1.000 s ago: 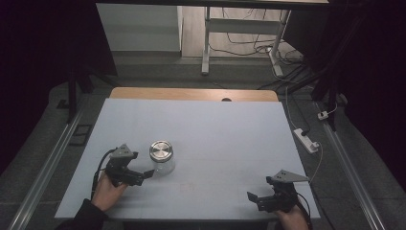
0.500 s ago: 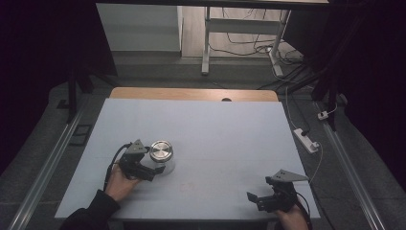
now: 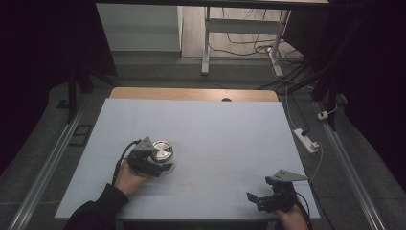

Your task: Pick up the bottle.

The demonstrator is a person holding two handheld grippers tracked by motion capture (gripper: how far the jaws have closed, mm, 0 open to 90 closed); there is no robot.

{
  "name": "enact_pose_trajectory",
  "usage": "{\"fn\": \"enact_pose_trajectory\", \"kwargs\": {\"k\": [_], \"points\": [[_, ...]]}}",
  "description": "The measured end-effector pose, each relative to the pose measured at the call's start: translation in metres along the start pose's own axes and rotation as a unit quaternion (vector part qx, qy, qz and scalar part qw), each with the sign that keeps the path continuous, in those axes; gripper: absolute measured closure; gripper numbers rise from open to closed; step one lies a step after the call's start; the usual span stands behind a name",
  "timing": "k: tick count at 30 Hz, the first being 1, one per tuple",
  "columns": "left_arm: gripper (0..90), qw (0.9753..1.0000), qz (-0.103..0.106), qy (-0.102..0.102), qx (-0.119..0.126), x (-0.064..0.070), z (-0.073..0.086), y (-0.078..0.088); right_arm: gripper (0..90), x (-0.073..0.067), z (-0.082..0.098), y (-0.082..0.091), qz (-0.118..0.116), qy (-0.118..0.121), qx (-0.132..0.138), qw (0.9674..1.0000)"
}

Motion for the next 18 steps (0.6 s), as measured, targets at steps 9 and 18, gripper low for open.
{"fn": "enact_pose_trajectory", "kwargs": {"k": [9, 18], "points": [[15.0, 0.9997, -0.022, -0.004, -0.013, 0.0033, -0.0025, 0.0009, 0.8, -0.0007, 0.0, 0.0003, 0.0, 0.0, 0.001, 1.0], [15.1, 0.9996, -0.027, 0.001, -0.009, 0.0026, -0.0074, 0.0063, 0.8, -0.0005, -0.0001, 0.0004, 0.0, 0.0, 0.003, 1.0]]}}
Point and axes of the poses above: each handheld gripper's, and its own axes: y roughly backward along the jaws, z roughly out of its underside, x roughly to its right, the point moved 3 cm from there along -y, roughly forward along the jaws, and after that the axes turned 13 degrees about x, right-handed, at the moved point
